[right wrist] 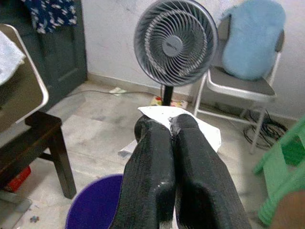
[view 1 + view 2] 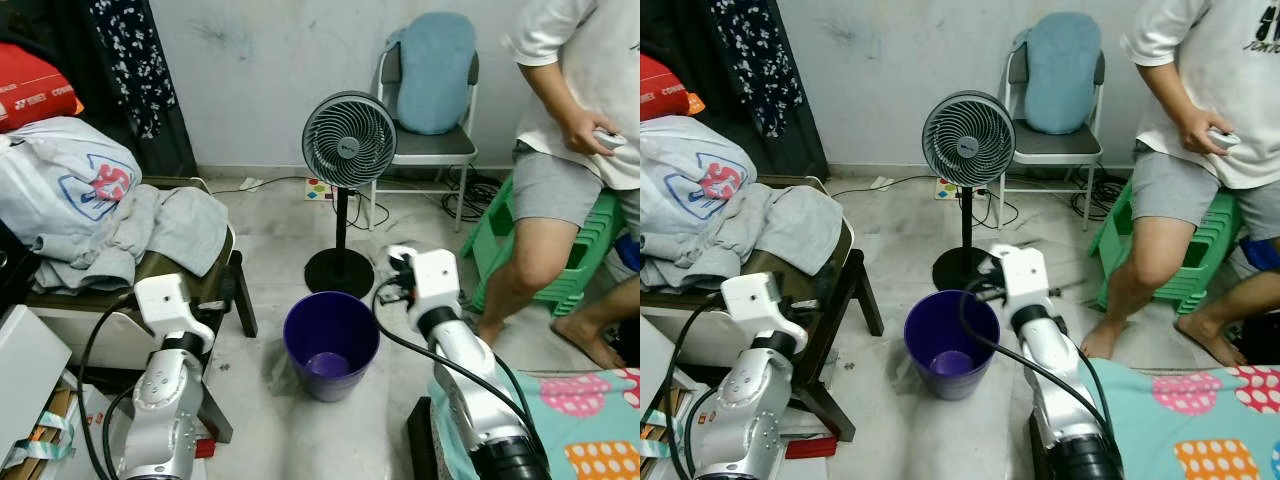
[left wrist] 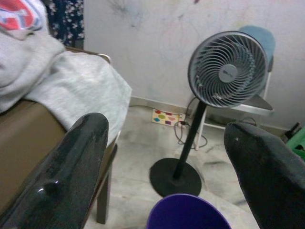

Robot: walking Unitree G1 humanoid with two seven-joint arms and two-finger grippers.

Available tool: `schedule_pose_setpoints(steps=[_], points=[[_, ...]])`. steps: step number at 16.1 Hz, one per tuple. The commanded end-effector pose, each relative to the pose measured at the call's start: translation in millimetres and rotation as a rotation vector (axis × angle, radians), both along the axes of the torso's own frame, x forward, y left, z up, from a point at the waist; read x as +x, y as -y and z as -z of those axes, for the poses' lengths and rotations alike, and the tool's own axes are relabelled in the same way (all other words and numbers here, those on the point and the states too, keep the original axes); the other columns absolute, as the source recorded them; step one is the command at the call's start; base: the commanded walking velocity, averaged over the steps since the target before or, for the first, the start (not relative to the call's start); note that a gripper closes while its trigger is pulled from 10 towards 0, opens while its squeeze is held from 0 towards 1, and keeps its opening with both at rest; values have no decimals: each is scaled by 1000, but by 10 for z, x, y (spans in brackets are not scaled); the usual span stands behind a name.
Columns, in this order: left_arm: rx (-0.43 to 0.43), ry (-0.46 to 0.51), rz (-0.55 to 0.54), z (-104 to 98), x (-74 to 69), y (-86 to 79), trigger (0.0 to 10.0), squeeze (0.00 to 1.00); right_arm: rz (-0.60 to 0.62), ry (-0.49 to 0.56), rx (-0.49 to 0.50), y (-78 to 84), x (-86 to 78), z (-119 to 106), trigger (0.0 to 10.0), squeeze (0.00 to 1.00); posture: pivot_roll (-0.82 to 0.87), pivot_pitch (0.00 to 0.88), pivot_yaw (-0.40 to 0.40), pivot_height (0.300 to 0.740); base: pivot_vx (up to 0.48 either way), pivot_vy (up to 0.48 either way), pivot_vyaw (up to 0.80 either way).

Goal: Clean up the room

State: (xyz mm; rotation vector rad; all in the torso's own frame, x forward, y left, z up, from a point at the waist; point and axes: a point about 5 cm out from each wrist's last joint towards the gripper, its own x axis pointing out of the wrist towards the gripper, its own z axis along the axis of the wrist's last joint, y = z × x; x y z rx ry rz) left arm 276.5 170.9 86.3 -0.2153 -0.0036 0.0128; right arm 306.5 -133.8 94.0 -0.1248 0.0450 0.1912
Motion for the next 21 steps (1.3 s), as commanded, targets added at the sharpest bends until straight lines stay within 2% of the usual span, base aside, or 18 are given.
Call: schedule_pose_setpoints(steps=[1,4,8,10,11,15,21], points=[[-4,-10,-8,-7,-6,-17,10000,0,21,15,22,18,-3,-47,10000,0,-110,0,18,740,0,0,0],[-30,4,50,-48,17,55,10000,0,37,6,35,29,-36,-38,10000,0,-124,0,29,740,0,0,0],[-78,36,165,-97,-35,208,10000,0,51,-12,15,84,-52,0,10000,0,-118,0,25,740,0,0,0],[-111,15,266,-70,-77,257,10000,0,73,-54,63,73,-45,28,10000,0,-114,0,22,740,0,0,0],[-88,-5,292,-38,-95,243,10000,0,76,-61,71,67,-36,32,10000,0,-114,0,22,740,0,0,0],[-96,-35,254,0,-91,204,10000,0,74,-67,65,76,-26,35,10000,0,-112,0,18,740,0,0,0],[-85,-5,280,-43,-101,242,10000,0,60,-67,61,50,-19,19,10000,0,-111,0,18,740,0,87,0]])
